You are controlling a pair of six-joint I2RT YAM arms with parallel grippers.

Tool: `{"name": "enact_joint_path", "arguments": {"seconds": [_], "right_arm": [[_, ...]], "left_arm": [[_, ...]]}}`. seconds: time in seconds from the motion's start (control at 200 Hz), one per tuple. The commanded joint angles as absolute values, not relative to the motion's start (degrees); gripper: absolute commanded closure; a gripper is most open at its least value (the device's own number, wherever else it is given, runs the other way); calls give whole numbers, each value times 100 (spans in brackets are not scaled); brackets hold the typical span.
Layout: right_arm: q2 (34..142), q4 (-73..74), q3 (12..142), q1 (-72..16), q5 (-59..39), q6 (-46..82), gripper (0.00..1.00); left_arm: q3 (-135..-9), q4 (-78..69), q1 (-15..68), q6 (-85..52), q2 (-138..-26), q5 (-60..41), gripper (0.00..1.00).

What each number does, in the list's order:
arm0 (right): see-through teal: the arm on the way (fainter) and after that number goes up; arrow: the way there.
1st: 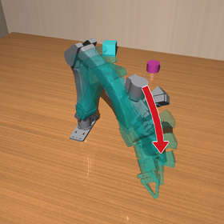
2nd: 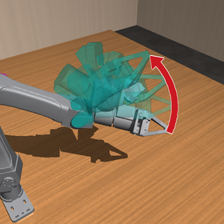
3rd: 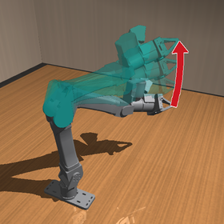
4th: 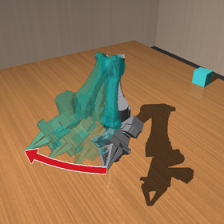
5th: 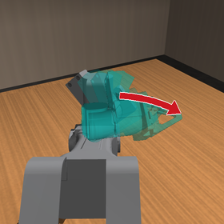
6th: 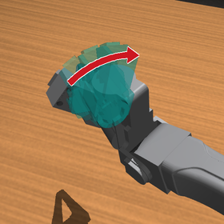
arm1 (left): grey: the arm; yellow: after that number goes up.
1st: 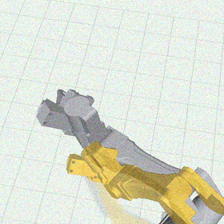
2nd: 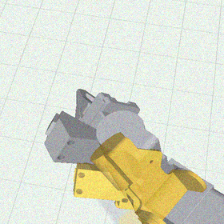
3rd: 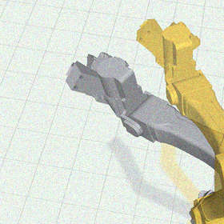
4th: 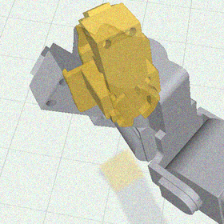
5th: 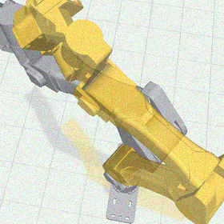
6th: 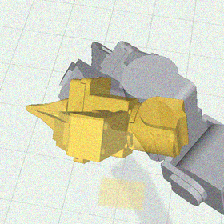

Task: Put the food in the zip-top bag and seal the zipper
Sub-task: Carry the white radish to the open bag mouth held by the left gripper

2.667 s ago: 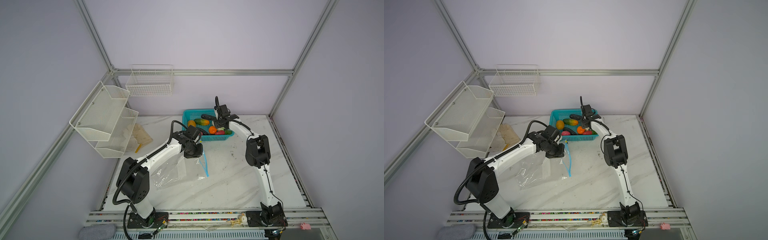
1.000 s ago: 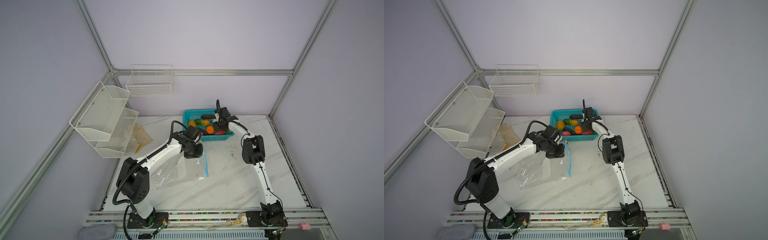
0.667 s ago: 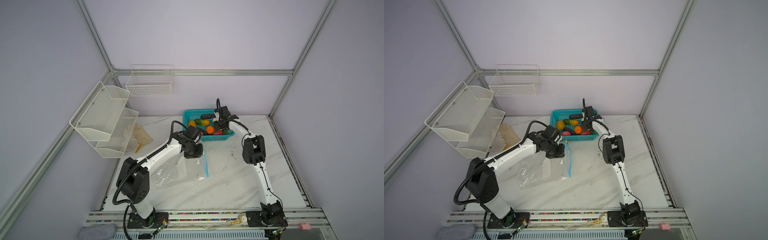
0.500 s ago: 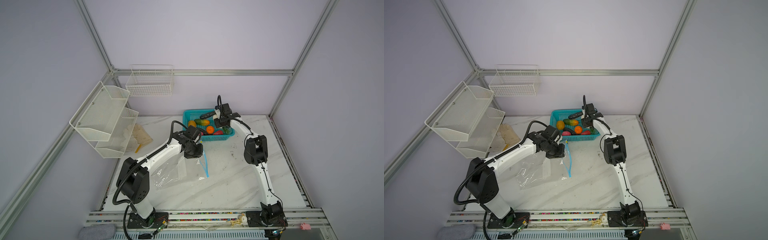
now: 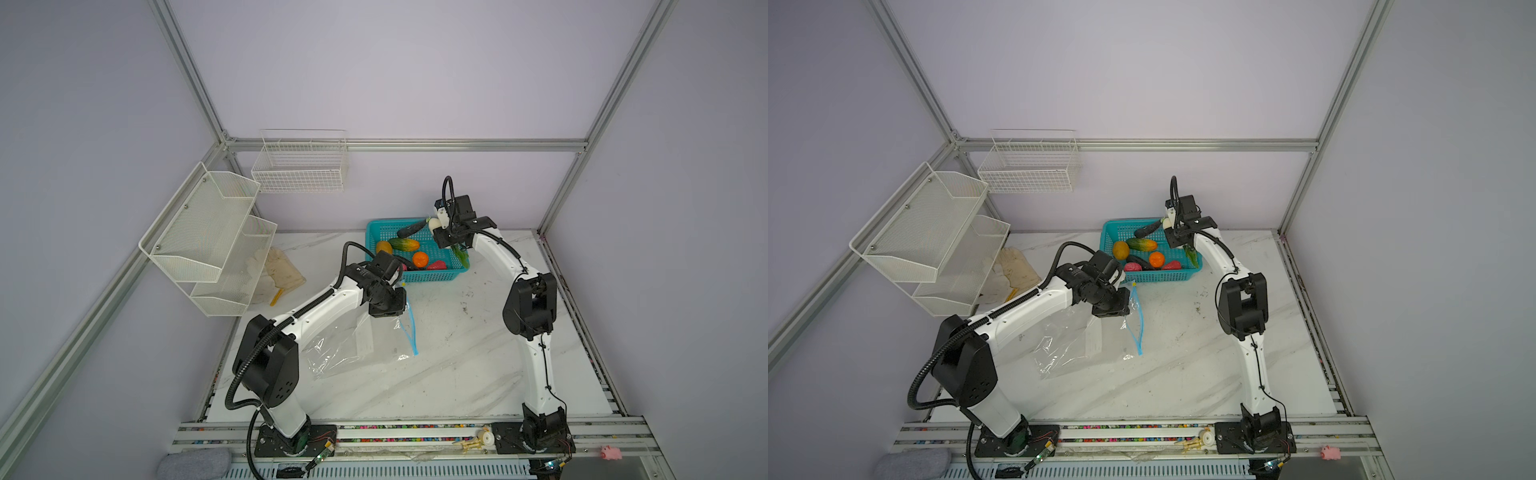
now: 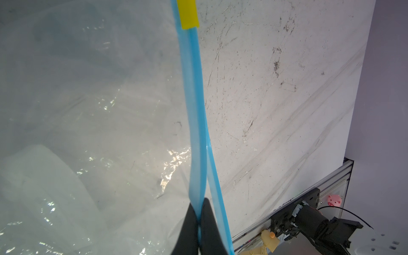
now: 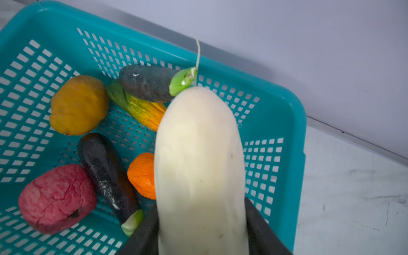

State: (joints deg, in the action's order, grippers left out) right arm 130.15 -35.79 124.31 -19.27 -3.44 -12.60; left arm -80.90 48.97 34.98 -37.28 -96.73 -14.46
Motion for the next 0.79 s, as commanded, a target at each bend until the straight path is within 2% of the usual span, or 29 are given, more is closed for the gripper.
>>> {"name": "enact_joint_path", "arguments": {"seconds": [0.0, 0.24, 0.41, 0.63, 0.79], "right_arm": [[12738, -3877, 12228, -1911, -573, -1468, 48], [11443, -3375, 10768, -1916, -920, -1364, 48], [11461, -3631, 10731, -1907, -440, -1007, 48], [10977, -3816, 10285, -1987, -968, -415, 51], [10437, -4153, 9725, -2472, -1089, -225, 52]], "left_arm": [[-8600, 4834, 3472, -3535, -9659, -1589, 100], [-8748, 4903, 3463, -3422, -9728, -1709, 100], [-8833, 4922, 3470, -3349, -9810, -1853, 100], [-8772, 4922, 3461, -3314, -9726, -1843, 100], [-8728, 4922, 3463, -3282, -9638, -1877, 100]]}}
